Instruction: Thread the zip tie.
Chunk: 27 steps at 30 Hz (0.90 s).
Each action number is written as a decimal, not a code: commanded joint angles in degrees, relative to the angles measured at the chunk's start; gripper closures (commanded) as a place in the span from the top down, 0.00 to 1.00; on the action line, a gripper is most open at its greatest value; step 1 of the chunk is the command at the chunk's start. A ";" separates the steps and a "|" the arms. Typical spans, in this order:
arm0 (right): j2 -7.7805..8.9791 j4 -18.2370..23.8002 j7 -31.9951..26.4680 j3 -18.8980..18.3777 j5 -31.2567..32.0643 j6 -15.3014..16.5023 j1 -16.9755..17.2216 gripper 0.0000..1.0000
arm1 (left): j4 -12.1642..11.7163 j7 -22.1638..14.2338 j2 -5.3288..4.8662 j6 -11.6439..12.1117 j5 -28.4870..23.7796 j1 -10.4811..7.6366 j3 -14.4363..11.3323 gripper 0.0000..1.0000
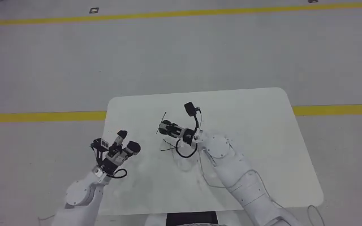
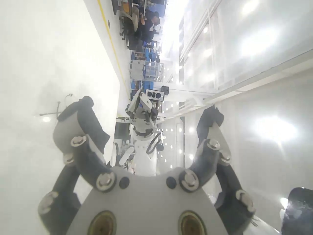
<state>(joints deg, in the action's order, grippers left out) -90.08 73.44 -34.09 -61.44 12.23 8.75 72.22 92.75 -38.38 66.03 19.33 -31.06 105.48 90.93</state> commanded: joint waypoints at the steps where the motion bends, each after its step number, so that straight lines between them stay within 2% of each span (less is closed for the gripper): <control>1: -0.10 0.44 3.01 0.44 -0.26 -1.37 0.61 0.00 | 0.85 -0.40 0.15 0.15 1.54 -0.20 -0.59 1.00; 5: -0.38 0.77 7.15 1.50 -1.34 -3.76 1.35 0.00 | 2.29 -1.75 0.77 0.15 4.11 -0.78 -0.90 1.00; 10: -0.67 0.30 10.94 2.47 -3.05 -5.45 1.91 0.00 | 2.97 -3.03 2.04 0.15 5.38 -1.19 -0.95 1.00; 20: -0.67 0.29 11.20 2.54 -3.04 -5.42 1.94 0.00 | 2.97 -3.03 2.04 0.15 5.38 -1.19 -0.95 1.00; 27: -0.64 0.34 11.98 2.89 -4.87 -5.59 2.75 0.00 | 1.99 -1.31 2.48 0.15 8.17 -3.61 -2.72 1.00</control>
<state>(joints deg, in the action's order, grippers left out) -90.72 73.88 -22.11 -58.60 7.68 3.13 74.98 95.00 -39.74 68.40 19.49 -23.57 102.27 88.41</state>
